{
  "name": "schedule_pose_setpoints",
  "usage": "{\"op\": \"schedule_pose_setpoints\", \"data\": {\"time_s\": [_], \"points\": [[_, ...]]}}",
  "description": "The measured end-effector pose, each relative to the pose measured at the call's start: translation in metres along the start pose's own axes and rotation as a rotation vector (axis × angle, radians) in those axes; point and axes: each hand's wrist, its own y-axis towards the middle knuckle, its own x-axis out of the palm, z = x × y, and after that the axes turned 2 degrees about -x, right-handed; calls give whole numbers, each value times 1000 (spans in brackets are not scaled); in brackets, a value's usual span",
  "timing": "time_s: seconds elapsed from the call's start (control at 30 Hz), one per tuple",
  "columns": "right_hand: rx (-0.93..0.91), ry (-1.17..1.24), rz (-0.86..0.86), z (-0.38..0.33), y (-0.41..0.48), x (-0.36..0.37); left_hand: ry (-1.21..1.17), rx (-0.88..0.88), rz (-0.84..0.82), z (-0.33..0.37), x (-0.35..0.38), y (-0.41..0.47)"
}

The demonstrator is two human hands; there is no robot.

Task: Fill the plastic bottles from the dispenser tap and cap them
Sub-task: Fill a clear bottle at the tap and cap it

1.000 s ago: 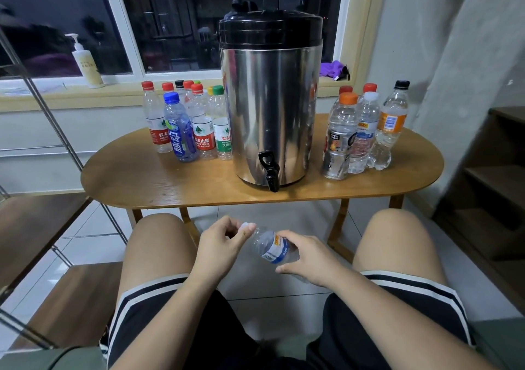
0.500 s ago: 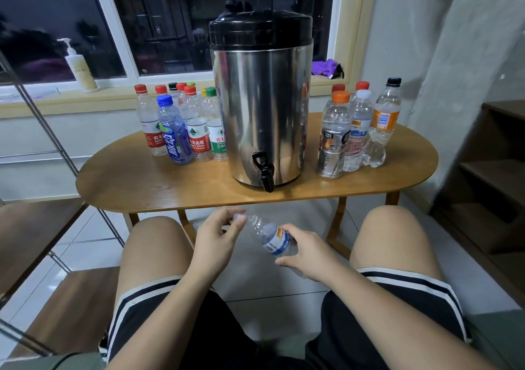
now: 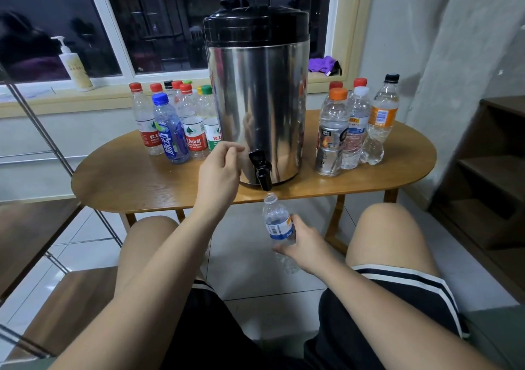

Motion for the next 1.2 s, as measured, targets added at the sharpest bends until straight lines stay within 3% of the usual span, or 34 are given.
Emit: {"op": "schedule_pose_setpoints", "data": {"time_s": [0.13, 0.37, 0.8, 1.2], "points": [[-10, 12, 35, -2, 1, 0, 289, 223, -110, 18, 2, 4], [-34, 6, 39, -3, 3, 1, 688, 404, -112, 17, 4, 4], [-39, 26, 35, 0, 5, 4, 683, 557, -108, -1, -1, -17], [-26, 49, 19, 5, 7, 10, 655, 548, -103, -3, -1, -23]]}}
